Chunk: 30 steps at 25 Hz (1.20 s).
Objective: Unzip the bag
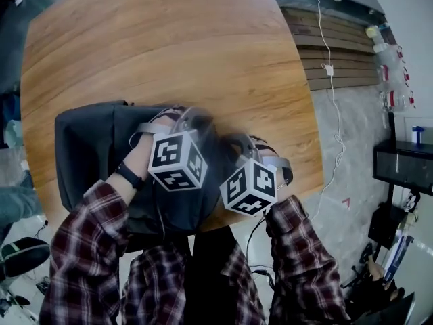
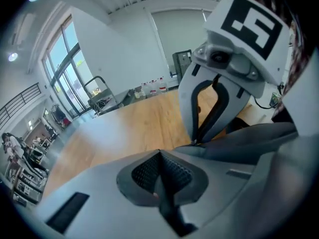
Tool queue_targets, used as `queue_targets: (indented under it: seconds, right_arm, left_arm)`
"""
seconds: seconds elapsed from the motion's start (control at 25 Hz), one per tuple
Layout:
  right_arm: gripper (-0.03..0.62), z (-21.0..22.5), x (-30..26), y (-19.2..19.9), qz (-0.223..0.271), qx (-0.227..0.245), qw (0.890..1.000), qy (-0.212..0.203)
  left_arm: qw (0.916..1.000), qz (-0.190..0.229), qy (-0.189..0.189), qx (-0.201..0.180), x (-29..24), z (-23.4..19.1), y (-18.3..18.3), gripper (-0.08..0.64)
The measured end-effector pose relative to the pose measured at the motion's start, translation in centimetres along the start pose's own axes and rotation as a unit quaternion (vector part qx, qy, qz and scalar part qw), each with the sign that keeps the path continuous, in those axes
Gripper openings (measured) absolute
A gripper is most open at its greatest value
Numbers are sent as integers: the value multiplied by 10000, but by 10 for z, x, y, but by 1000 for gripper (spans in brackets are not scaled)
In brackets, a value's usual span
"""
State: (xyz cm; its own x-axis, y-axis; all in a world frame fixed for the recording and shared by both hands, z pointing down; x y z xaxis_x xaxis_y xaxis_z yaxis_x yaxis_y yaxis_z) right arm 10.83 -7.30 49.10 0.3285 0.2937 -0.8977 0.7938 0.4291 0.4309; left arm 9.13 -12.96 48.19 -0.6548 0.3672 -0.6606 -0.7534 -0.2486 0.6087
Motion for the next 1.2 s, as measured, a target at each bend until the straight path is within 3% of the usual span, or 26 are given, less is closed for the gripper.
queue_targets:
  seconds: [0.44,0.64,0.84,1.2]
  right_arm:
    - [18,-66,25,-13,-511,226,9974,-447]
    - [18,-115,39,-23,-239,-72,9970,-731]
    - [18,-149,52,-36,344,-339,9941,-969]
    - [18,-132,37,-14,607,-860,9930,-531]
  left_arm:
    - [9987,-295,-406,122,-25,-17,6,8]
    - [9974,-353,-616,109,-33,-28,10,8]
    - [9943,-225,-1041,-32,-38,-45,16,8]
    - [9876,-161,-1529,304,-21,-78,34,8]
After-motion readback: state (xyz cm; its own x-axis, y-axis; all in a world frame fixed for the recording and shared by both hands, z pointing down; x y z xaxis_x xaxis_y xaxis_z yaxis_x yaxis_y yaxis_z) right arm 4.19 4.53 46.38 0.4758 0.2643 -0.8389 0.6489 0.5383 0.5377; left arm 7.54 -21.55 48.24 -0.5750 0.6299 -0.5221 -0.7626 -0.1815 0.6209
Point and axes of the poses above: the fingertips, and each gripper's own axes: x backward along the fingers, z to its right, y out of its underside, the point moved 3 cm from there along x, backward along the fingers, and after that the axes turned 11 degrees about -y, right-handed, at the moved point
